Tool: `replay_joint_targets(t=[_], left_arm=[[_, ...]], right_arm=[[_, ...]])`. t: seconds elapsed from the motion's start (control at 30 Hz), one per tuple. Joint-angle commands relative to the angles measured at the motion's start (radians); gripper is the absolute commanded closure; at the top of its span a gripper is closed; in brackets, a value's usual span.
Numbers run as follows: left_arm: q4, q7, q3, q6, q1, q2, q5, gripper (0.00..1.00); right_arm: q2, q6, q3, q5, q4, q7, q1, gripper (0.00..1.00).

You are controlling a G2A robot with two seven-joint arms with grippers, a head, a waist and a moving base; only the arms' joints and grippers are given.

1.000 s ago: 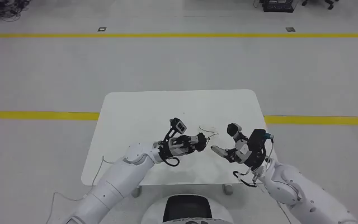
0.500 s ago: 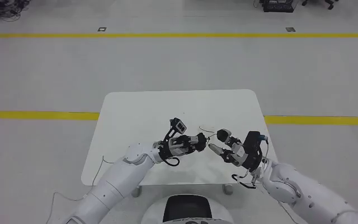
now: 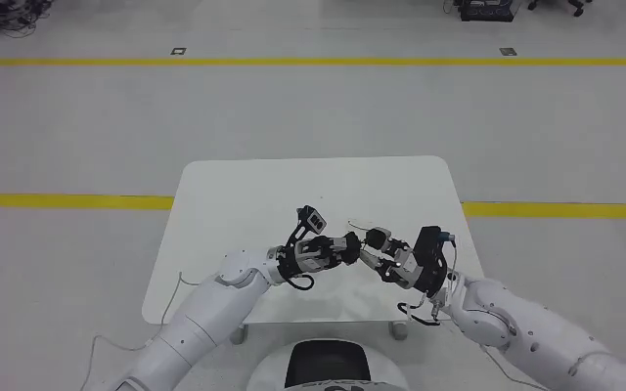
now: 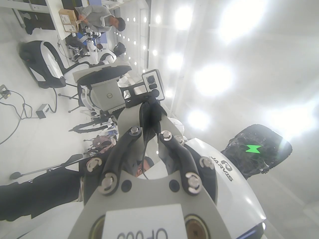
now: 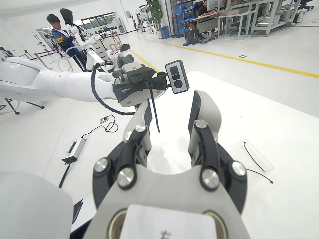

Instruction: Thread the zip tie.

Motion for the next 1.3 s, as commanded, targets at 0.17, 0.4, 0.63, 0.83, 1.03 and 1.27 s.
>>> replay_joint_targets(t=[0.17, 0.4, 0.63, 0.83, 1.03, 1.27], left_arm=[[0.000, 0.000, 0.000, 0.000, 0.000, 0.000, 0.000, 1.00], [0.000, 0.000, 0.000, 0.000, 0.000, 0.000, 0.000, 1.00], [0.000, 0.000, 0.000, 0.000, 0.000, 0.000, 0.000, 1.00], [0.000, 0.000, 0.000, 0.000, 0.000, 0.000, 0.000, 1.00], [0.000, 0.000, 0.000, 0.000, 0.000, 0.000, 0.000, 1.00], [0.000, 0.000, 0.000, 0.000, 0.000, 0.000, 0.000, 1.00]], right_arm=[[0.006, 0.000, -0.048, 0.002, 0.003, -0.010, 0.047, 0.80], [0.011, 0.000, -0.087, 0.007, 0.009, -0.024, 0.083, 0.85], [0.018, 0.000, -0.117, 0.004, 0.011, -0.041, 0.108, 1.00], [0.024, 0.000, -0.136, 0.000, 0.014, -0.050, 0.123, 1.00], [0.030, 0.000, -0.153, 0.004, 0.022, -0.056, 0.132, 1.00], [0.032, 0.000, -0.173, 0.010, 0.029, -0.053, 0.147, 1.00]])
